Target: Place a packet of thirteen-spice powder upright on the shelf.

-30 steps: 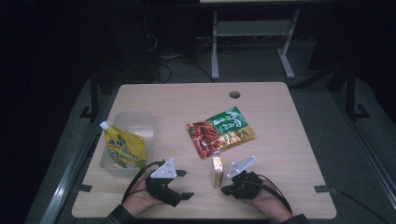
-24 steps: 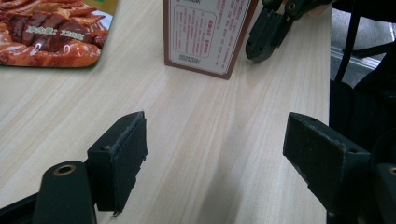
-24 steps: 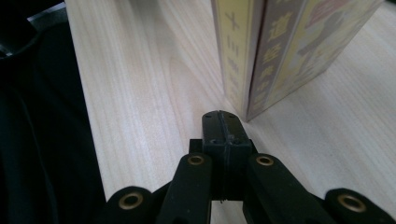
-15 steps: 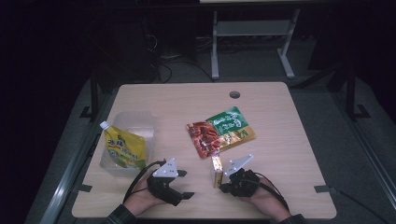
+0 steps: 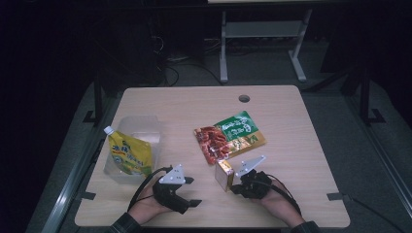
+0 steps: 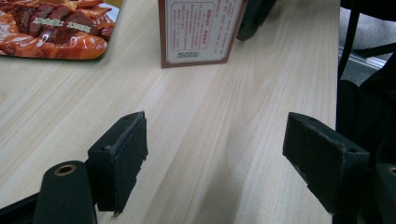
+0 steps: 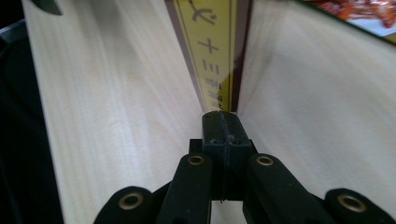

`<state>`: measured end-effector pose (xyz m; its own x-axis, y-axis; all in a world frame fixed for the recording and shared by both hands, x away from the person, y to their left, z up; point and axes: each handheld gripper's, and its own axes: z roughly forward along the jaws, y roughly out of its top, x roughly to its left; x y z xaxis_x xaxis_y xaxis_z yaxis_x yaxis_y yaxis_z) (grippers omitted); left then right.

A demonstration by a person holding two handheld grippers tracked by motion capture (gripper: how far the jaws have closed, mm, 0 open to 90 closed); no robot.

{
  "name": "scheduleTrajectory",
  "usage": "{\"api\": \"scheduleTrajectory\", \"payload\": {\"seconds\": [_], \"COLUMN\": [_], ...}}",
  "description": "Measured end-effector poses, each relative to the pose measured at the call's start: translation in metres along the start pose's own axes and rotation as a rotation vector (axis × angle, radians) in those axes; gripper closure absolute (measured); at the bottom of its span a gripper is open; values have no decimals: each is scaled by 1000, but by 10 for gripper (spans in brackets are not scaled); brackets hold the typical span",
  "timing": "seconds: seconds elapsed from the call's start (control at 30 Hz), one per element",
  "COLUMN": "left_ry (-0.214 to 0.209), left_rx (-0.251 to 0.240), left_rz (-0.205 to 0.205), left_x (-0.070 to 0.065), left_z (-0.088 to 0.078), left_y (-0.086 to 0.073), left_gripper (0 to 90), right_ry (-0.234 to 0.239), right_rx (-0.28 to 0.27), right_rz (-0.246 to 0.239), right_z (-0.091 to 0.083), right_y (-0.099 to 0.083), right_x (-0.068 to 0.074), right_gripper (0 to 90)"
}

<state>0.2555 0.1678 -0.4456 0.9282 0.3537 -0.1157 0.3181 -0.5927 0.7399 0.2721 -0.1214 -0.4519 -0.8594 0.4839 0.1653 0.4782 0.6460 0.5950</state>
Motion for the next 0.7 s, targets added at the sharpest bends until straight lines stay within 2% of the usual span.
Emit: {"api": "scheduleTrajectory", "payload": {"seconds": [0.07,0.33,0.43,0.57,0.7], "left_ry": [-1,-5,-9,-11,-12], "left_rx": [1,12,11,14,14], "left_rz": [-1,10,11,12,11], "left_x": [0,0,-1,0,1], "left_z": [0,2,2,1,2], "left_y": [0,0,-1,-1,-2], "left_gripper": [212,214,214,214,212], "right_ry": [-6,-30,-20,5,27], "right_rx": [-9,-16,-29,-39,-65], "right_rz": [12,0,9,26,56], "right_z": [-1,0,-2,-11,-22], "right_y": [2,6,5,-1,-8], "right_x": [-3,-17,-20,-20,-20], "right_gripper": [900,899,896,760,578]}}
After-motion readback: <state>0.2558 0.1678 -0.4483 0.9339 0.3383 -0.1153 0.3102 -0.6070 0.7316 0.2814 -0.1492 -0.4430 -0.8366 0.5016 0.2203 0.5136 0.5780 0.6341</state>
